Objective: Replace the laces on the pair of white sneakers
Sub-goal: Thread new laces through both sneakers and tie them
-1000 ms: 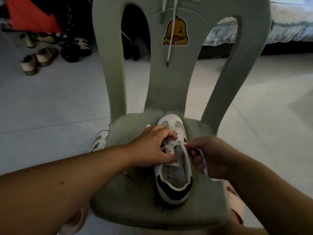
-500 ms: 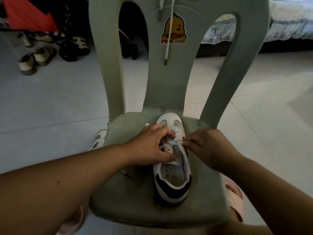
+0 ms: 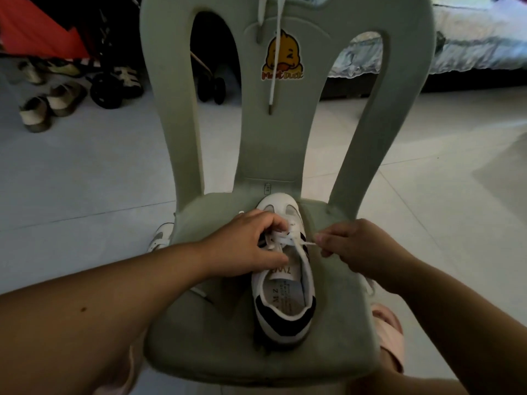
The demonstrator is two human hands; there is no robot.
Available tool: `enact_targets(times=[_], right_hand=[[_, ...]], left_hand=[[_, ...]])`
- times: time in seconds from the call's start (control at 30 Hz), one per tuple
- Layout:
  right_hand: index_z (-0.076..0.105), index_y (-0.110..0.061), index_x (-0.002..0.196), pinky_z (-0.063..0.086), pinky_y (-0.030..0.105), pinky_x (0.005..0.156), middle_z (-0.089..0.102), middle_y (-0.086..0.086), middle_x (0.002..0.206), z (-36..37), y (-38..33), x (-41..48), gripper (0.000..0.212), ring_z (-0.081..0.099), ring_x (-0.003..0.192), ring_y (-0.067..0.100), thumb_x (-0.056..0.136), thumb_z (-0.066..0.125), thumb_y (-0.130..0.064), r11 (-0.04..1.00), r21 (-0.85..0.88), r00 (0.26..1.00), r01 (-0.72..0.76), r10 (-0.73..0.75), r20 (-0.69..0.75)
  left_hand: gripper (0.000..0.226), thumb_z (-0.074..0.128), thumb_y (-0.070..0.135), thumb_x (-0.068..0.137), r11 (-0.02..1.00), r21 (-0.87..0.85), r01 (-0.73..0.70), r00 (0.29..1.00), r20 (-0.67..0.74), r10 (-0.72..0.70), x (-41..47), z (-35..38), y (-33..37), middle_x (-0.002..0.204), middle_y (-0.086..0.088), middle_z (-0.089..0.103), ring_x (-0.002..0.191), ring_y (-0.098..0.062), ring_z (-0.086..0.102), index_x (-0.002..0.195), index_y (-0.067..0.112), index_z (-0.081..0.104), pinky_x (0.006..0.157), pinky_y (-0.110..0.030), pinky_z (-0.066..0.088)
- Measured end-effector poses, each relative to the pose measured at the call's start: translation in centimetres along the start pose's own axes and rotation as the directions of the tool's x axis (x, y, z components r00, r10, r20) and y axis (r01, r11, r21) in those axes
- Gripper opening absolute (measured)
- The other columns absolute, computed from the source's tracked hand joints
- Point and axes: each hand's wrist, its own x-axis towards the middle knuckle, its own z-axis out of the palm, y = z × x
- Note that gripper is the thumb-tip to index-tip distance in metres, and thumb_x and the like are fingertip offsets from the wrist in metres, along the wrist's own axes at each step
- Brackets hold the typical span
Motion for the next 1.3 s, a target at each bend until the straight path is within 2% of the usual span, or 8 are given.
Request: enact_targets(times=[0.2,0.47,0.6,0.7,0.77,0.9,1.13,1.3], right_hand=[[0.064,-0.036,0.097,0.038,0.01,0.061,0.062,-0.018,0.084,-3.9,-0.5,-1.5,0.017,0.057,0.068,-0.01,0.088,0.064,-0.021,0.991,-0.056,0.992,0.122,-0.122,0.011],[0.064,-0.026,0.115,0.036,0.007,0.06,0.06,-0.018,0.089,-6.2,1.5,-2.1,0.034,0.055,0.076,-0.005,0.082,0.07,-0.031,0.968,-0.238,0.966,0.08,-0.134,-0.221],[0.069,-0.017,0.1,0.047,0.02,0.068,0.07,-0.001,0.096,-4.9,0.1,-3.5,0.045,0.063,0.083,0.009,0.083,0.054,-0.056,0.978,-0.114,0.977,-0.174,0.186,0.1],[0.065,-0.02,0.096,0.052,0.028,0.08,0.07,0.0,0.098,-1.8,-0.8,-4.0,0.04,0.066,0.089,0.013,0.092,0.045,-0.054,0.953,0.128,0.939,-0.275,0.237,0.249],[0.061,-0.021,0.09,0.049,0.028,0.066,0.064,0.0,0.084,0.9,-0.5,-3.5,0.032,0.059,0.074,0.014,0.093,0.048,-0.05,0.854,0.391,0.938,-0.343,0.291,0.189],[0.061,-0.016,0.082,0.033,0.024,0.051,0.048,-0.003,0.061,3.5,-0.3,-2.4,0.023,0.042,0.053,0.008,0.094,0.055,-0.034,0.412,0.867,0.949,-0.279,0.256,0.184],[0.066,-0.015,0.099,0.045,0.031,0.069,0.071,0.001,0.092,1.3,0.3,-0.7,0.025,0.065,0.089,0.015,0.098,0.048,-0.032,0.178,0.982,0.943,-0.071,0.331,0.009],[0.063,-0.006,0.101,0.052,0.034,0.071,0.073,0.008,0.096,-4.0,1.9,-0.2,0.025,0.068,0.09,0.021,0.1,0.046,-0.025,0.056,0.986,0.867,0.16,0.469,-0.167]], left_hand=[[0.024,0.051,0.036,0.095,0.992,0.117,-0.045,0.998,0.044,0.04,2.2,0.2,2.6,0.119,0.01,0.049,0.115,-0.009,0.043,0.111,0.033,0.068,0.1,-0.028,0.035],[0.013,0.059,0.034,0.092,0.986,0.15,-0.066,0.976,0.217,0.032,4.2,-0.2,4.1,0.109,0.004,0.064,0.103,-0.008,0.056,0.082,0.031,0.067,0.093,-0.028,0.045],[0.022,0.053,0.035,0.094,0.978,0.174,-0.118,0.978,0.192,0.084,4.5,0.5,4.2,0.088,0.006,0.058,0.085,-0.009,0.053,0.072,0.036,0.056,0.081,-0.034,0.047],[0.025,0.052,0.03,0.095,0.984,0.113,-0.137,0.978,0.171,0.116,4.4,0.7,4.3,0.085,0.005,0.057,0.083,-0.008,0.053,0.07,0.036,0.053,0.078,-0.032,0.046],[0.023,0.051,0.027,0.095,0.99,0.062,-0.124,0.98,0.165,0.113,4.3,0.8,4.2,0.085,0.01,0.059,0.081,-0.001,0.053,0.074,0.034,0.055,0.077,-0.027,0.045],[0.014,0.051,0.024,0.096,0.997,-0.05,-0.057,0.991,0.117,0.062,4.0,1.0,3.9,0.087,0.008,0.064,0.082,-0.007,0.058,0.087,0.026,0.062,0.078,-0.03,0.049],[0.021,0.053,0.031,0.095,1.0,0.019,-0.025,0.995,0.098,0.023,3.6,1.1,4.1,0.071,0.012,0.056,0.06,0.007,0.049,0.074,0.032,0.055,0.054,-0.01,0.036],[0.019,0.05,0.034,0.096,0.999,0.034,-0.016,0.991,0.135,0.011,3.2,1.0,4.4,0.083,0.006,0.065,0.075,-0.007,0.059,0.078,0.033,0.057,0.072,-0.028,0.049]])
